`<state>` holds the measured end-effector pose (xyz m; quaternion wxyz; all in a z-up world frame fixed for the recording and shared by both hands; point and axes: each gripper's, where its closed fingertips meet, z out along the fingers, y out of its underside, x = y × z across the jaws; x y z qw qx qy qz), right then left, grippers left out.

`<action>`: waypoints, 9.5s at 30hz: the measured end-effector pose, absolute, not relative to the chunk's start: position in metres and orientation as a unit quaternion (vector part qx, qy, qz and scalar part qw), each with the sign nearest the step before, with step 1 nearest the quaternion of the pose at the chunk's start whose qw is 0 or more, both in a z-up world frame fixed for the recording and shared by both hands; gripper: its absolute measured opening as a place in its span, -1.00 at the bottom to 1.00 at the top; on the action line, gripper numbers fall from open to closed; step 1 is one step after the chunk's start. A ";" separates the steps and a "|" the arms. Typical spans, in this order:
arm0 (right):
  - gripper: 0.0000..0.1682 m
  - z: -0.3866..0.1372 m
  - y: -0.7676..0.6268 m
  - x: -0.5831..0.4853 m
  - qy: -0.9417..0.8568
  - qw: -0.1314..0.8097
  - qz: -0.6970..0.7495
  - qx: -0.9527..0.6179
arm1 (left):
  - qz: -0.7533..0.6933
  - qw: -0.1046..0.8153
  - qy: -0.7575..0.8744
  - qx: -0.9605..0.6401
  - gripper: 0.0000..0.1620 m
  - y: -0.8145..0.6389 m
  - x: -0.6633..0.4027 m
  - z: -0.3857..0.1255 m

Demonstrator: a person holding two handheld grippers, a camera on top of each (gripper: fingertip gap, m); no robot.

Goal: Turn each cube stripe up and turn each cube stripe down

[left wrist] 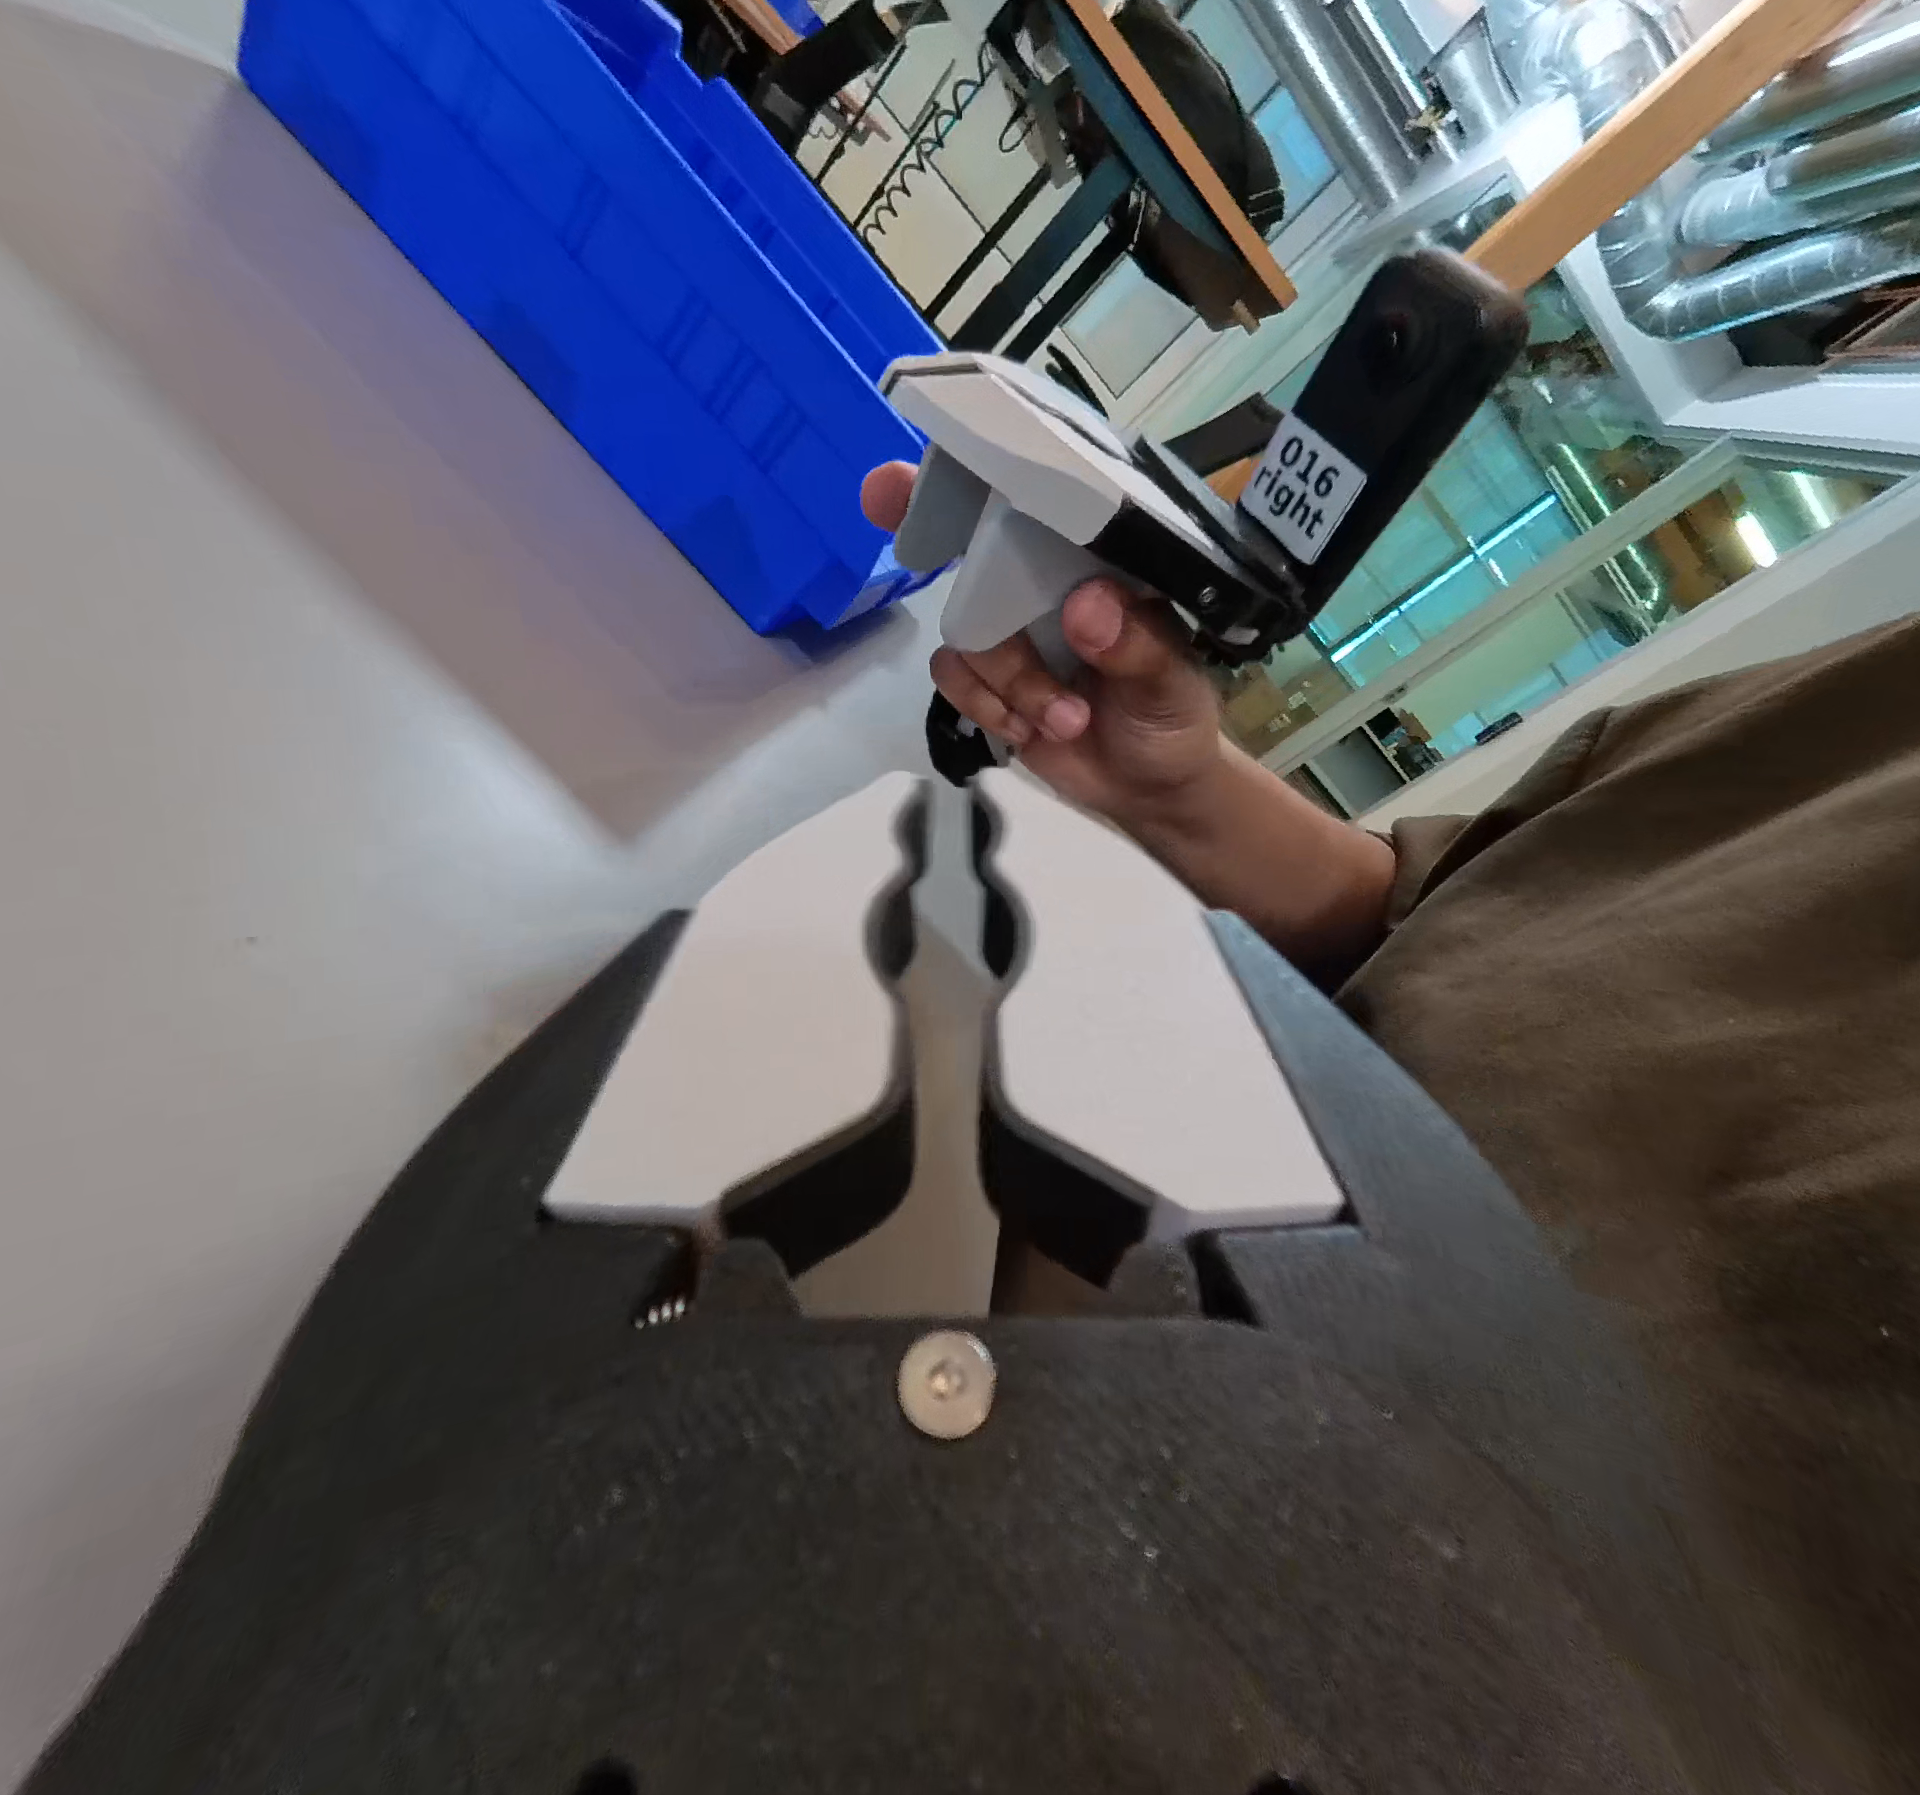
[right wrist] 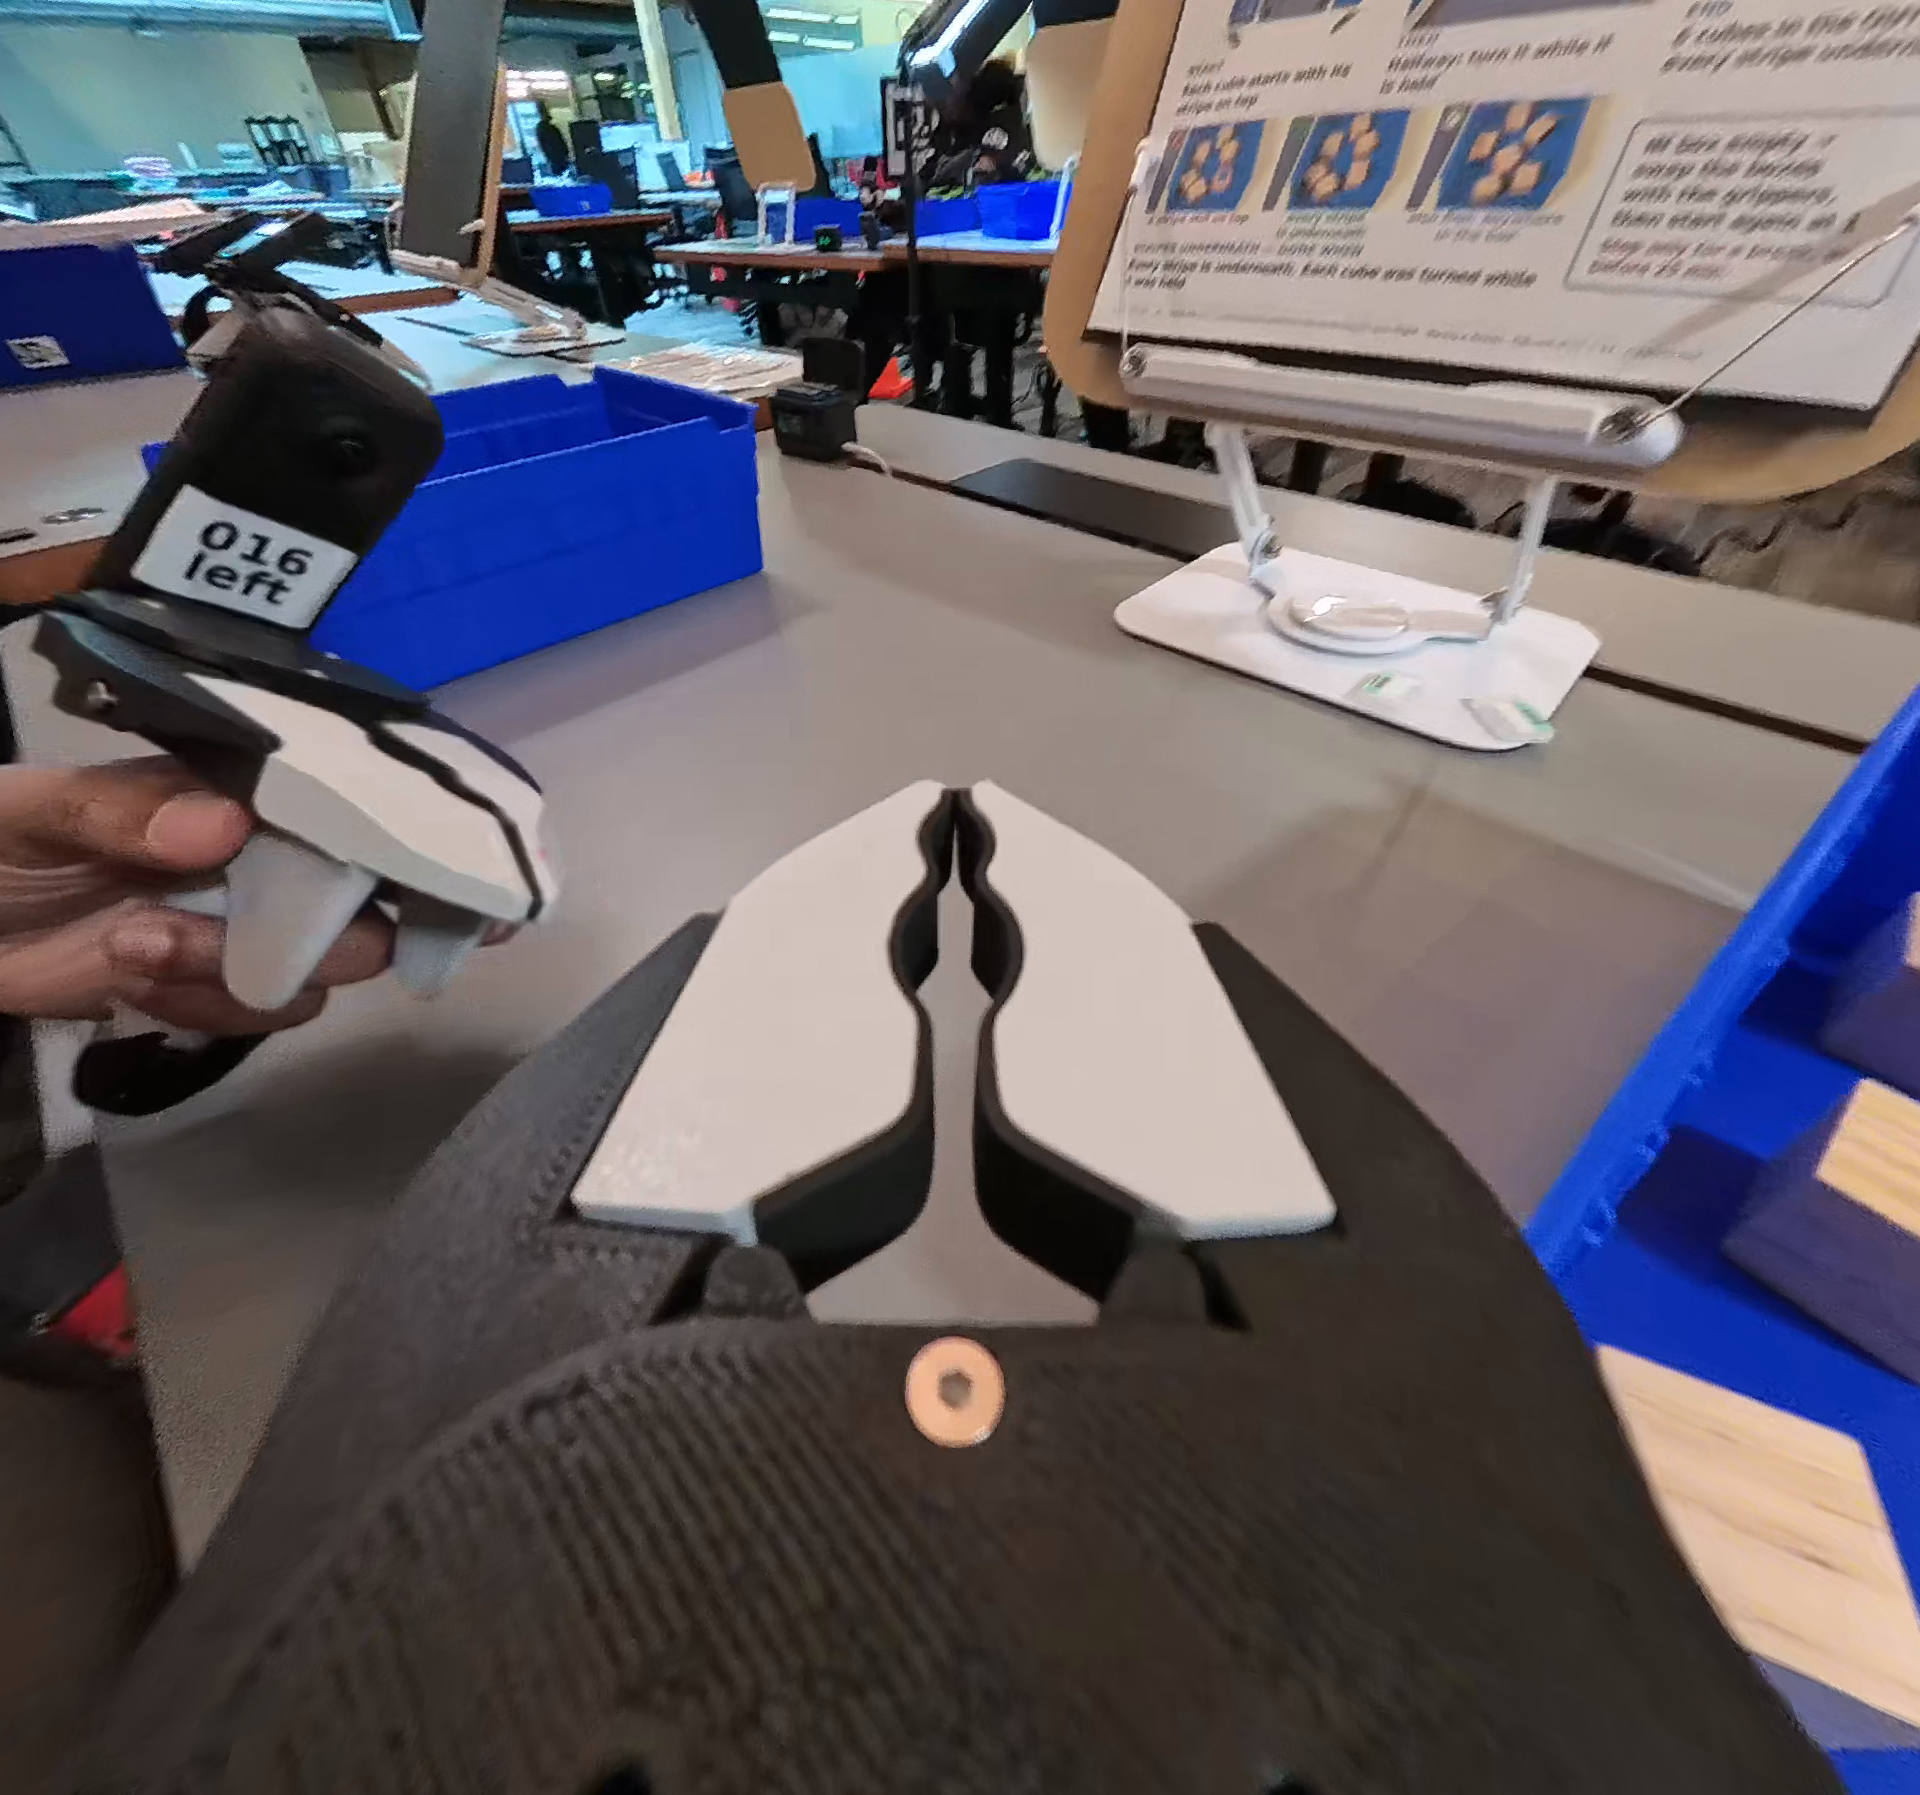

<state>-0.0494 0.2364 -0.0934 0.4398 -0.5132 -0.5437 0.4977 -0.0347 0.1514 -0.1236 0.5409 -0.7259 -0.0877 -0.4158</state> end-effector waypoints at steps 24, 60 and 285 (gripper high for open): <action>-1.00 -0.129 0.232 -0.062 -0.572 0.412 0.469 -0.532 | -0.313 0.595 -0.156 -0.724 -1.00 0.152 -0.076 -0.123; -1.00 -0.133 0.236 -0.058 -0.572 0.412 0.459 -0.540 | -0.305 0.621 -0.090 -0.717 -1.00 0.143 -0.072 -0.109; -0.27 -0.058 0.265 -0.075 -0.466 0.406 0.539 -0.573 | -0.483 0.537 -0.074 -0.687 -0.18 0.145 -0.044 -0.090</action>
